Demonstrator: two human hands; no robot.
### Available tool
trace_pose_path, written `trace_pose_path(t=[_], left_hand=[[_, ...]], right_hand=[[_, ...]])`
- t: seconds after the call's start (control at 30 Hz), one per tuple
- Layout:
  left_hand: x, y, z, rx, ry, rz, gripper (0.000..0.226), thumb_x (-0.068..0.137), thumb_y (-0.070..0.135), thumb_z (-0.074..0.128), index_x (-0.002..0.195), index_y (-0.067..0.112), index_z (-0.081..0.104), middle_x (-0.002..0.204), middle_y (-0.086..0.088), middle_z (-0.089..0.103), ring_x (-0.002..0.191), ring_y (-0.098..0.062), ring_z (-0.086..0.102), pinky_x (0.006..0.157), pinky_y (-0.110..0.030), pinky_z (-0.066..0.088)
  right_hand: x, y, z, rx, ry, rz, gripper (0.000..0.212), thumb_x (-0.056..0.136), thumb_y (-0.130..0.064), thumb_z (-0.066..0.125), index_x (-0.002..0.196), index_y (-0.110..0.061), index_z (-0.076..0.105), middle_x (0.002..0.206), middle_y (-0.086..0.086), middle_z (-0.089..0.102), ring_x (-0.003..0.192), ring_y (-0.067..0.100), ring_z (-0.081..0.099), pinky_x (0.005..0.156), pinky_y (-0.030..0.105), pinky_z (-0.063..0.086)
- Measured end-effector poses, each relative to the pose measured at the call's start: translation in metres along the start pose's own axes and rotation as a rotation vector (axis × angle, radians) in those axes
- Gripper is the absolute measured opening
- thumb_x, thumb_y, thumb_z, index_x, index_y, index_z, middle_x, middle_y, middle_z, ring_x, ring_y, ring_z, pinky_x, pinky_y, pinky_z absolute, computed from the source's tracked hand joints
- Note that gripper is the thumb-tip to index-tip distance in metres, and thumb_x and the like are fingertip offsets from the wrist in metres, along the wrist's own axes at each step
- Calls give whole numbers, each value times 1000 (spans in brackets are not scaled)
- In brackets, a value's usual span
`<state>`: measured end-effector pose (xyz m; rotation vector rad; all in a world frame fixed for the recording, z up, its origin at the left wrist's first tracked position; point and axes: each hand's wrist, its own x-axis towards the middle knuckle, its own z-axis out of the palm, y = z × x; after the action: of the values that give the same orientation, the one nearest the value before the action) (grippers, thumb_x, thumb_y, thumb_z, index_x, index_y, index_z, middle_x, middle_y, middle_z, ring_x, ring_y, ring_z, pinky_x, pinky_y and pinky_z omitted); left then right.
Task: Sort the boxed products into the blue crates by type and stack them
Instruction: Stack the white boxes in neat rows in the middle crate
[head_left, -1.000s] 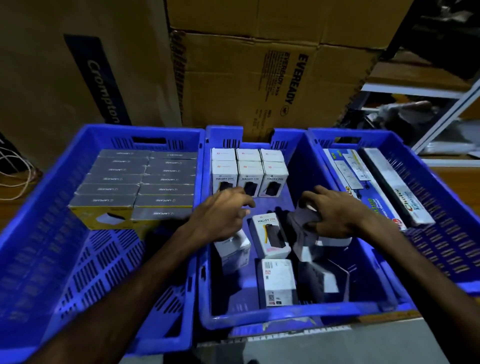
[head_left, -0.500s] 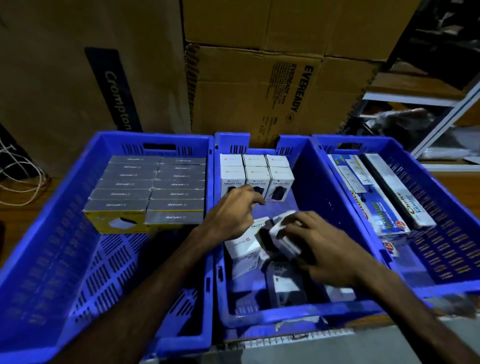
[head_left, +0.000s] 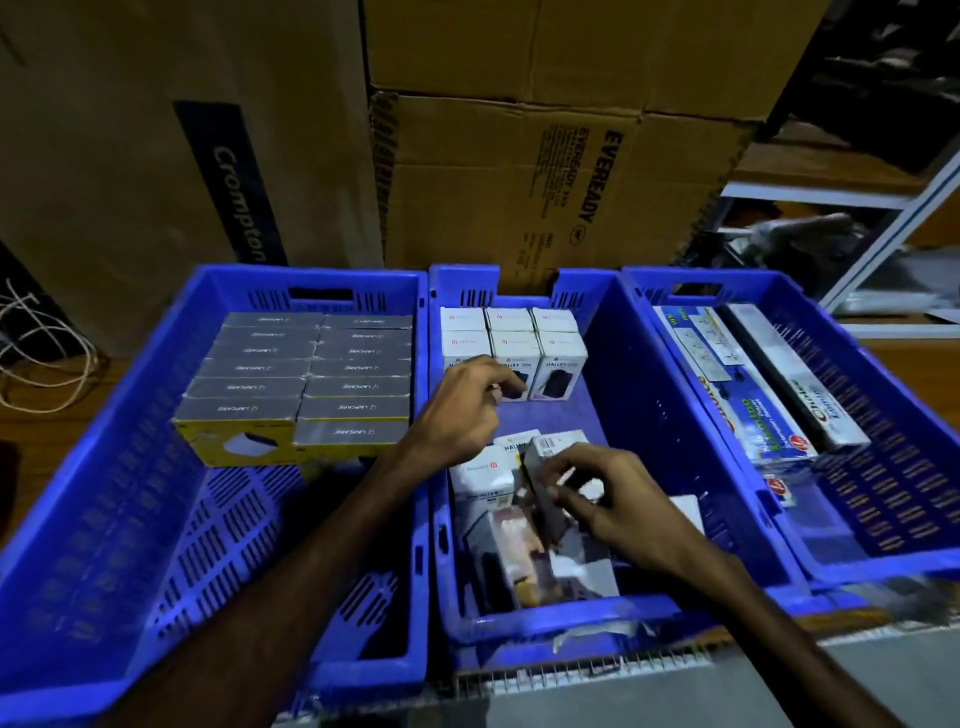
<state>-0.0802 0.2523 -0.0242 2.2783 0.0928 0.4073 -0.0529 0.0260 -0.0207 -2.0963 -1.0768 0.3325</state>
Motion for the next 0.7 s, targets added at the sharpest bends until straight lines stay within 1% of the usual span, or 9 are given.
trace_pose_path(t=[0.07,0.13,0.2,0.27,0.37,0.43,0.5,0.6,0.7], left_hand=[[2,1,2,-88,16,-102,50,83,-23,38,105,2,76,83,14,57,68,-2,56,51,-8,42],[3,0,3,-158,54,-173,45,90,-18,41,102,5,77,76,13,59,65,-9,59,52,-16,44],[5,-2,3,-207,78,-180,41,91,-15,46,98,9,78,78,10,64,70,-15,64,59,-24,51],[5,-4,1,-255,84,-182,41,91,-15,48,95,12,78,81,10,67,72,-14,64,63,-22,54],[6,-9,-1,-311,96,-204,44,91,-13,48,91,21,76,85,1,71,72,-17,66,71,-34,60],[5,-12,-3,-324,97,-222,43,92,-14,47,94,19,75,87,1,70,72,-15,66,72,-32,59],[6,-13,-3,-344,106,-225,40,95,-12,48,98,17,75,89,0,70,73,-14,68,75,-33,60],[6,-15,-5,-415,145,-246,31,98,0,54,102,21,76,91,3,73,77,-15,70,84,-45,63],[5,-12,-7,-371,230,-203,22,96,17,60,113,23,74,107,2,75,95,-17,71,89,-45,60]], right_hand=[[16,4,-1,-203,-16,-40,25,90,-17,65,110,-32,66,107,-14,66,96,6,66,72,30,53],[33,2,6,-407,-152,-40,43,86,-29,64,129,-35,57,127,-9,60,118,17,59,86,42,53],[52,-1,20,-592,-319,-31,64,81,-39,68,142,-32,48,140,-2,54,130,26,52,95,48,47],[67,-2,36,-721,-415,-34,71,78,-44,73,141,-26,46,136,3,52,123,32,54,93,52,44],[82,6,49,-780,-413,-27,65,76,-43,75,133,-22,50,125,4,53,113,33,58,89,52,42],[86,12,44,-714,-400,7,67,75,-46,76,133,-21,53,123,3,55,113,29,59,89,50,42],[86,15,29,-495,-341,60,76,73,-49,81,139,-24,53,127,0,59,108,22,63,90,48,51],[83,13,4,-167,-94,123,74,66,-55,89,130,-28,62,118,-10,68,94,10,66,84,38,57],[82,9,-8,-72,115,249,67,63,-66,85,119,-37,63,102,-13,70,87,7,67,78,32,56]])
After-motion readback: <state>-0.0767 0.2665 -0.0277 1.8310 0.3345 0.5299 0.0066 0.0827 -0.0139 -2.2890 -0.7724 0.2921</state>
